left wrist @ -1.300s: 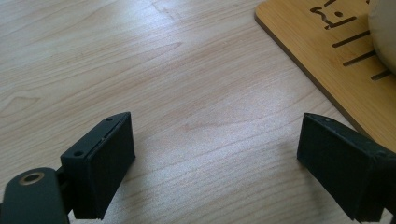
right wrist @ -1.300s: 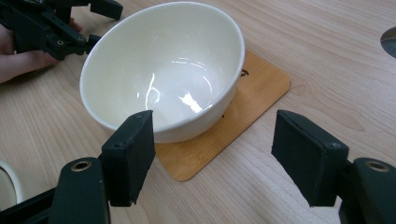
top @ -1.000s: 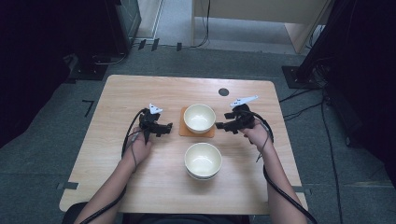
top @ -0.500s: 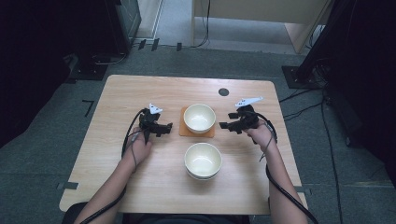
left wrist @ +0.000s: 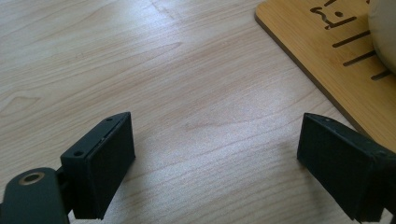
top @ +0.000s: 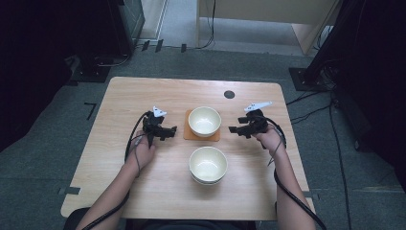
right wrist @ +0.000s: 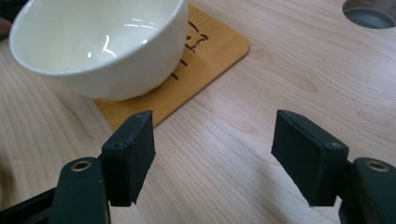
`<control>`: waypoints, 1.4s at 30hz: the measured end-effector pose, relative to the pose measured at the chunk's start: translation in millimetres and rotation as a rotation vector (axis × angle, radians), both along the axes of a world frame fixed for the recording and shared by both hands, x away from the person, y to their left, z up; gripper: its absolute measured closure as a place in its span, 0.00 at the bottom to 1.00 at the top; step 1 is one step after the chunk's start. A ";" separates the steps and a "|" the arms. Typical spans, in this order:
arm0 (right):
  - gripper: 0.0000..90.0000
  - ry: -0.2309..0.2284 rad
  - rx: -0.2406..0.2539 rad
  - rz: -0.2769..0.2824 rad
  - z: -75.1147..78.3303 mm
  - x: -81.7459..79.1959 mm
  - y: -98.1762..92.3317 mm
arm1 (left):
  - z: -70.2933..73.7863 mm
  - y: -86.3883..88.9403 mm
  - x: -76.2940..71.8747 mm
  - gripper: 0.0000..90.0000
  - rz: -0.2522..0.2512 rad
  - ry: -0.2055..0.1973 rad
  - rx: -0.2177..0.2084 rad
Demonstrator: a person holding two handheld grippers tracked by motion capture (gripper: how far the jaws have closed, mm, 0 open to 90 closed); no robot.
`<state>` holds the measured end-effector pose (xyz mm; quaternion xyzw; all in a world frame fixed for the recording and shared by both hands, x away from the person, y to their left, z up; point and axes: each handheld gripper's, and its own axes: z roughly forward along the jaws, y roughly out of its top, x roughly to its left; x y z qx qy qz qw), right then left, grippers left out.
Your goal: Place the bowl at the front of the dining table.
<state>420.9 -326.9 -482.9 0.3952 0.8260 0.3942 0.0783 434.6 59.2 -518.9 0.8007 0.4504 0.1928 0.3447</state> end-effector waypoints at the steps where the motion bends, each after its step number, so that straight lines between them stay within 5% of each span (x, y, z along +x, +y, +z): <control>1: 0.33 -0.002 -0.003 -0.001 -1.5 0.3 -1.0 | 0.0 0.0 0.0 0.12 0.000 0.000 0.000; 24: 0.33 -0.016 -0.058 -0.039 -30.7 5.8 -17.1 | 0.0 0.1 0.0 0.12 -0.001 0.000 0.001; 30: 0.33 -0.043 -0.046 -0.055 -33.6 6.4 -20.0 | 0.0 0.1 0.0 0.12 -0.001 0.000 0.001; 35: 0.28 -0.130 -0.098 -0.037 -39.1 6.3 -18.0 | 0.0 0.1 0.0 0.12 -0.001 0.000 0.001; 42: 0.19 -0.119 -0.103 -0.079 -40.3 10.8 -15.1 | 0.0 0.1 0.0 0.12 -0.001 0.000 0.001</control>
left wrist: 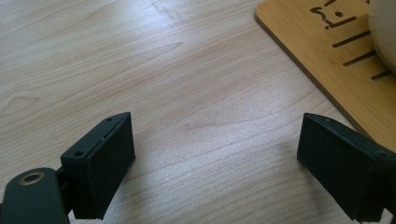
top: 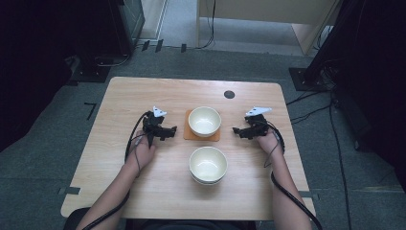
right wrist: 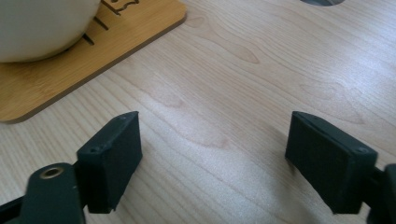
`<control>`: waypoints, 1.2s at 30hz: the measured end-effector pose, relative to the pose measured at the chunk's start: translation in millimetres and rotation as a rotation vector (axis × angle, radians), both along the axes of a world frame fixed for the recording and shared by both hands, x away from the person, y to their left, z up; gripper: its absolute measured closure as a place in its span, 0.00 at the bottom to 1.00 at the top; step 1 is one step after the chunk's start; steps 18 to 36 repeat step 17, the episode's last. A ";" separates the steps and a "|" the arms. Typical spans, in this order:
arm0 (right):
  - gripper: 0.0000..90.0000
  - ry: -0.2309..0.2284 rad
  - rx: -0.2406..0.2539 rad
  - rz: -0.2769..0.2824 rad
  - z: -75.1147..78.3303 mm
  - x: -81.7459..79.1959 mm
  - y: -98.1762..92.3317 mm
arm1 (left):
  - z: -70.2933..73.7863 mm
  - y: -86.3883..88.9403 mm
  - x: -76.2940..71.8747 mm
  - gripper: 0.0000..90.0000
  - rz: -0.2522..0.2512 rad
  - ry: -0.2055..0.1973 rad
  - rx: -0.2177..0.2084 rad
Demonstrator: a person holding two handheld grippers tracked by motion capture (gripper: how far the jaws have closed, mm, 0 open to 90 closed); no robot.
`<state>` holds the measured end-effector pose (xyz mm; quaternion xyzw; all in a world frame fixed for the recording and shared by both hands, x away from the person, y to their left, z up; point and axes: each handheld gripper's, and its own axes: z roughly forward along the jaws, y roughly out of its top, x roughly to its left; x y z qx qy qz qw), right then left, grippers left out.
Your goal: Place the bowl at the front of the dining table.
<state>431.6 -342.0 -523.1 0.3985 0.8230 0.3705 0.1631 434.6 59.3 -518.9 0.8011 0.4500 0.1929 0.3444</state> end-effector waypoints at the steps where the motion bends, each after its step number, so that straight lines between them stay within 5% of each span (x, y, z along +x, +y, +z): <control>1: 0.18 0.002 0.002 -0.004 -0.1 1.1 0.2 | 0.0 0.0 0.0 0.12 0.000 0.000 0.000; 36: 0.14 0.009 -0.006 -0.051 -0.3 1.1 0.8 | 0.0 0.0 -0.1 0.12 0.001 0.000 0.000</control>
